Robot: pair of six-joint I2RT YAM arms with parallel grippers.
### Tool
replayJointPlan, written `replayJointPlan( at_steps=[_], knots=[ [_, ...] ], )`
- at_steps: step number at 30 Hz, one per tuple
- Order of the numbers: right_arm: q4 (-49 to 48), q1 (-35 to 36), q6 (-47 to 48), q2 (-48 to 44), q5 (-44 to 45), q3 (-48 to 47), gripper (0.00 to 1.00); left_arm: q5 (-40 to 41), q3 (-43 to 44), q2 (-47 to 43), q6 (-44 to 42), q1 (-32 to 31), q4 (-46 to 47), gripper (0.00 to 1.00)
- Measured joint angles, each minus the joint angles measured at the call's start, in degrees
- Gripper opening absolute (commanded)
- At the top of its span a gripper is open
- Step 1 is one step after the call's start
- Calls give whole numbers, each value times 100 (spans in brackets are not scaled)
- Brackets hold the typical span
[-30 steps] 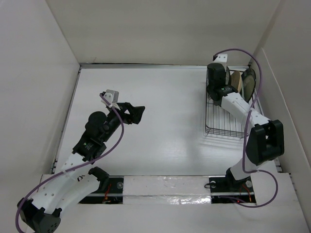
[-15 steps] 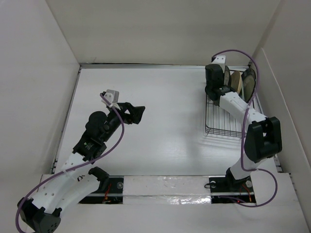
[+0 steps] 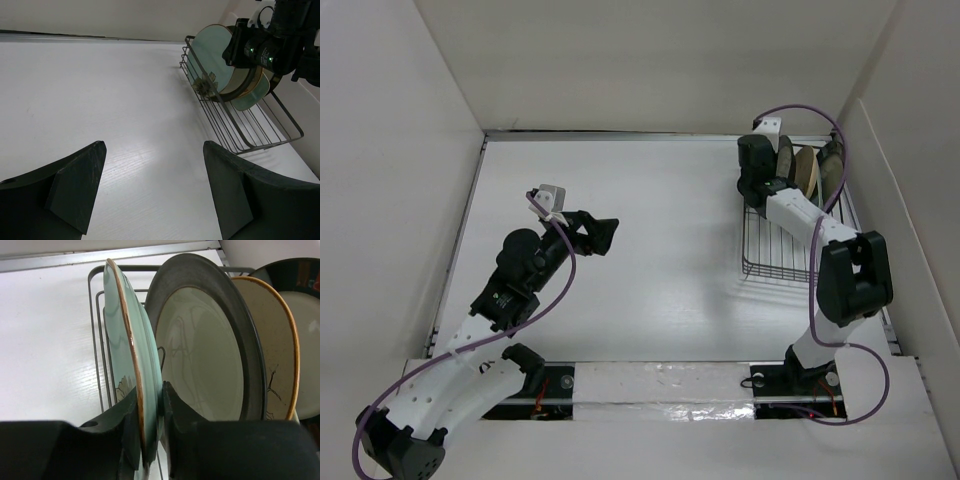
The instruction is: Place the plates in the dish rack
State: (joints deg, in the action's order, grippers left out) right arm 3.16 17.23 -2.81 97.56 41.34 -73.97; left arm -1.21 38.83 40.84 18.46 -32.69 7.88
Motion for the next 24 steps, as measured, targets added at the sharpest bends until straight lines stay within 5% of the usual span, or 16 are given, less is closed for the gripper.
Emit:
replayJointPlan(
  at_steps=[3, 8, 19, 24],
  knots=[
    [-39, 0, -157, -7, -2, 0, 58, 17, 0, 7, 0, 0, -2, 76],
    [-42, 0, -330, -177, -90, 9, 75, 22, 0, 9, 0, 0, -2, 76],
    [31, -70, -636, -1478, -549, 120, 85, 133, 0, 9, 0, 0, -4, 76],
    [-254, 7, -981, -2865, -1620, 940, 87, 289, 0, 9, 4, 0, -20, 77]
  ],
)
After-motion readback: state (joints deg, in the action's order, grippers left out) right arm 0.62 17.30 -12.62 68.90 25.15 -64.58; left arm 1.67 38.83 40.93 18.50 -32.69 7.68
